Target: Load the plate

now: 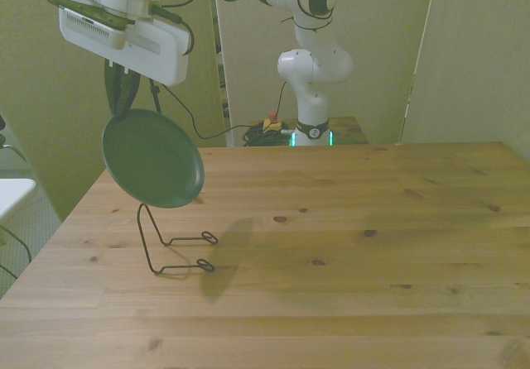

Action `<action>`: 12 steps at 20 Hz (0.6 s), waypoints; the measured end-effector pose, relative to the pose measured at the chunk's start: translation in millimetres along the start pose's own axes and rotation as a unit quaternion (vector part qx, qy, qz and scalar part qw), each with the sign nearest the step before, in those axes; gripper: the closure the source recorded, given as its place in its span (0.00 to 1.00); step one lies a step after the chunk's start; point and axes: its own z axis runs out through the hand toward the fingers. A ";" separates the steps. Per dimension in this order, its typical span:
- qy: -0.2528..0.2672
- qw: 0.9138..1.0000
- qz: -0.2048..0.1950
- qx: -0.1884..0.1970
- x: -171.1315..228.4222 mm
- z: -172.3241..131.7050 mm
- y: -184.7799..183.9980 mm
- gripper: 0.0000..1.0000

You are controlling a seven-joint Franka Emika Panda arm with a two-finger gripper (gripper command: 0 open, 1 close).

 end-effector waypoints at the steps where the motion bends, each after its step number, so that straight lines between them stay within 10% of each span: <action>1: 0.005 1.000 -0.002 -0.003 0.3 -1.1 -3.5 1.00; 12: 0.026 1.000 -0.007 -0.010 2.1 -4.3 -20.8 1.00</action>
